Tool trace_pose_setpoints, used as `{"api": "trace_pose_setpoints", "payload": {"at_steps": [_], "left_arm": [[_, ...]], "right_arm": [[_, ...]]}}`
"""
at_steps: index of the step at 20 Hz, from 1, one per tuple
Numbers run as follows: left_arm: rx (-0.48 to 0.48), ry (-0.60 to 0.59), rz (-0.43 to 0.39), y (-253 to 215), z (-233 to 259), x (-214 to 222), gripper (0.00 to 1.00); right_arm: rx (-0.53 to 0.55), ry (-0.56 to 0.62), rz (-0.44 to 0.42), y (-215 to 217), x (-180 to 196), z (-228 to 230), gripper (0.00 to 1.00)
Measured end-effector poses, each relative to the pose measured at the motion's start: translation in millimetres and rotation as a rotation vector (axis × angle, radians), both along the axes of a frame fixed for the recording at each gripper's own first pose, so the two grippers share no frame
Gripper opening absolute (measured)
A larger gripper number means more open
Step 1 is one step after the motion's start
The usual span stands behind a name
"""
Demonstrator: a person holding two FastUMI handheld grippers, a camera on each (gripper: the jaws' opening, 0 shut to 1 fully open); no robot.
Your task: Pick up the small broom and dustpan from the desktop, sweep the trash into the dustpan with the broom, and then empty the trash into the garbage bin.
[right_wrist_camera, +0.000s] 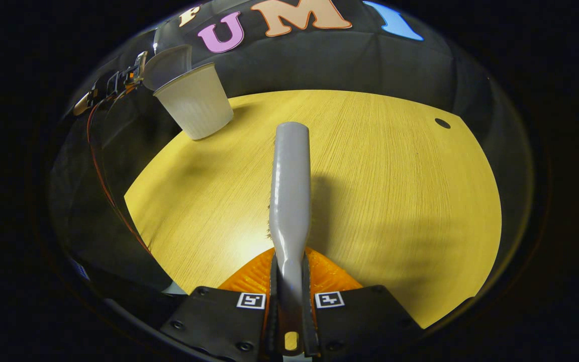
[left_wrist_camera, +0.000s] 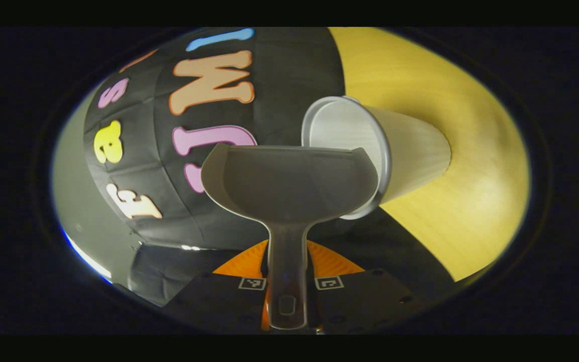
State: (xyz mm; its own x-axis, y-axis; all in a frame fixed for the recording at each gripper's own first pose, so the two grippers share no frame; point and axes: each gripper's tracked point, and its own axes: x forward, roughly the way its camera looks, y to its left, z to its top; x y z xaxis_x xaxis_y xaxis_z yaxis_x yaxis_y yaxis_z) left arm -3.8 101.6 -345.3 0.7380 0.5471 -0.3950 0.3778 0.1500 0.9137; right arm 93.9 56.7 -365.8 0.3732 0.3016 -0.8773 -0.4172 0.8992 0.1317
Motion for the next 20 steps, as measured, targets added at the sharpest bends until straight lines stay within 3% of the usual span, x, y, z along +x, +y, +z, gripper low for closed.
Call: {"api": "trace_pose_setpoints", "payload": {"at_steps": [3,6,11,15,20], "left_arm": [[-0.272,-0.164,0.110,-18,1,8,0.22],[-0.603,-0.288,0.190,-52,-1,15,0.20],[-1.021,-0.329,0.226,-163,-29,1,0.20],[-1.207,-0.279,0.269,-246,-72,-35,0.20],[-1.286,-0.162,0.440,-291,-156,-91,0.21]], "right_arm": [[0.012,-0.009,-0.028,1,0,-1,0.21],[0.024,-0.025,-0.069,2,0,-3,0.21],[0.022,-0.118,-0.176,-2,15,18,0.22],[-0.013,-0.182,-0.265,-13,18,32,0.21],[-0.080,-0.068,-0.321,-17,-6,14,0.21]]}}
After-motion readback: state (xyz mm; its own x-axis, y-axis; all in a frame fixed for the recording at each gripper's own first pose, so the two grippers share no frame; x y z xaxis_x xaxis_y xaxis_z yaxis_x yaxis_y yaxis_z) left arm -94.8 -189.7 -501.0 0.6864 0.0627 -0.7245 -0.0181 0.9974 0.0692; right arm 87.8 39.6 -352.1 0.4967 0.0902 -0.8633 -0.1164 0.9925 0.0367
